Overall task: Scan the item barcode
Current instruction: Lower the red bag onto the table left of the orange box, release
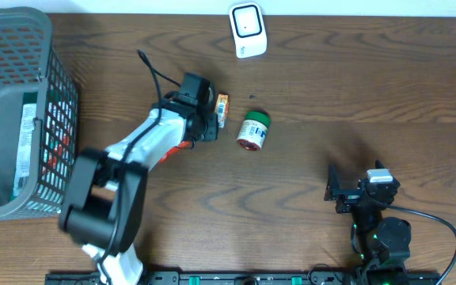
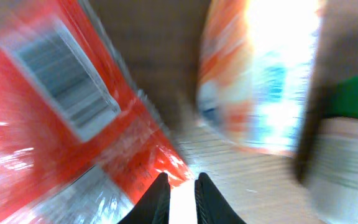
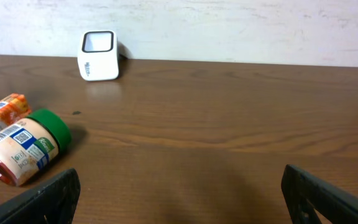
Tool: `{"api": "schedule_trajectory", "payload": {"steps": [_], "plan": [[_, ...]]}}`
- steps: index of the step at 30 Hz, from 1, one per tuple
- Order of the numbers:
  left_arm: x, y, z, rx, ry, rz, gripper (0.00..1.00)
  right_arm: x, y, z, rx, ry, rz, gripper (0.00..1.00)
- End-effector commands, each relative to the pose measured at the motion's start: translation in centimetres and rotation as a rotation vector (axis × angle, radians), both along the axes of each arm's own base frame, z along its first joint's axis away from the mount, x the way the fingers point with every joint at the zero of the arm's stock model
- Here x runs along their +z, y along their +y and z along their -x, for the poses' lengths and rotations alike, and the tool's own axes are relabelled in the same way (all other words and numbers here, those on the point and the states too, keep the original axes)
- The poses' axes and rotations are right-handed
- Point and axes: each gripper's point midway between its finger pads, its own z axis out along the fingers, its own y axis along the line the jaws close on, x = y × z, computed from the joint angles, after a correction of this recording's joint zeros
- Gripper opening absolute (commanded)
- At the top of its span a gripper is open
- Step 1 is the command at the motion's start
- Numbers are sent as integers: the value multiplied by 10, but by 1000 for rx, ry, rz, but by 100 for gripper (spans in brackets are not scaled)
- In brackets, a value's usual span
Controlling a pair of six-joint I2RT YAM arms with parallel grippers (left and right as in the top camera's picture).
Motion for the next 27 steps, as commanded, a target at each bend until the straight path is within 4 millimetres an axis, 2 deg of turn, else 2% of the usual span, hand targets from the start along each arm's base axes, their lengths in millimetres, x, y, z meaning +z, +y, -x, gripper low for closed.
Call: {"api": "schedule_trajectory", "payload": {"steps": [1,4,7,11,12,13,18,21,24,27], "plan": [[79,0,-14,10,-194,63,17,-1,-3,0,-16,4,-11,99],[105,8,-15,31,-263,47,17,-1,-3,0,-16,4,-11,99],[107,24,-16,73,-282,-29,17,-1,-3,0,-16,4,-11,99],[88,36,-14,95,-241,-107,17,-1,-3,0,-16,4,-11,99],[81,36,-13,92,-222,-115,24,-1,-3,0,-16,4,-11,99],[73,36,-12,90,-202,-124,25,-1,-3,0,-16,4,-11,99],[28,37,-7,76,-91,-160,25,-1,-3,0,-16,4,-11,99],[4,27,5,43,3,-122,25,-1,-3,0,-16,4,-11,99],[-4,17,13,18,57,-70,25,-1,-3,0,-16,4,-11,99],[11,16,5,18,14,-58,24,-1,-3,0,-16,4,-11,99]]}}
